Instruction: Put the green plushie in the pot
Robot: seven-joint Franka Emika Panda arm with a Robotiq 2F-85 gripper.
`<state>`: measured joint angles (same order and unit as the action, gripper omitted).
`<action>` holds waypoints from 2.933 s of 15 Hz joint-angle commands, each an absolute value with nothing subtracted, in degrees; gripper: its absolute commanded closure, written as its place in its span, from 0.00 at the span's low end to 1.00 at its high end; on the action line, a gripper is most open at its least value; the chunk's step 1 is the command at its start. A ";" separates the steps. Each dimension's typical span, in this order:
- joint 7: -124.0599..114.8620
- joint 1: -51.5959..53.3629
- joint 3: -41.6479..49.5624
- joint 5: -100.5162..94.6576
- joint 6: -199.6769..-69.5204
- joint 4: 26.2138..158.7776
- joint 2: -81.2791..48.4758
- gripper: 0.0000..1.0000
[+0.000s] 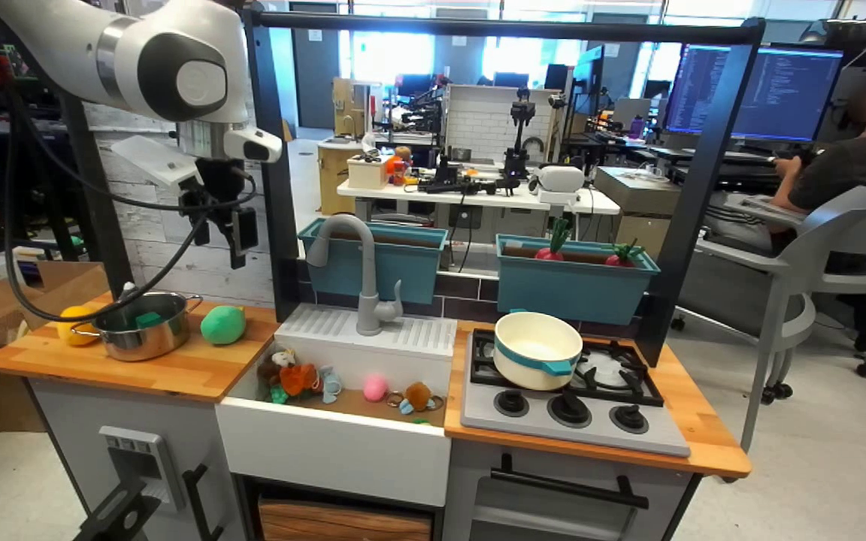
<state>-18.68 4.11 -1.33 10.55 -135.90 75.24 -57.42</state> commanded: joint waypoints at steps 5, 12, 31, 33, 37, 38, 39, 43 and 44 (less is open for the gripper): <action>-23.51 5.17 -0.79 11.14 -132.96 67.99 -64.79 0.00; -27.84 5.62 0.46 10.91 -132.66 66.43 -68.61 0.00; -32.91 6.35 2.37 10.13 -129.21 58.97 -74.45 0.79; -33.29 6.44 2.47 10.08 -128.83 58.37 -74.55 0.92; -30.32 6.02 -0.32 11.20 -130.21 62.51 -70.17 0.98; -28.68 5.91 -1.80 11.86 -131.72 65.25 -67.73 0.99; -27.70 6.07 -2.65 11.93 -132.98 67.13 -65.93 0.96; -25.34 5.50 -6.60 12.56 -134.98 75.28 -57.55 0.96; -24.65 5.96 -6.47 13.95 -135.05 77.62 -55.15 0.96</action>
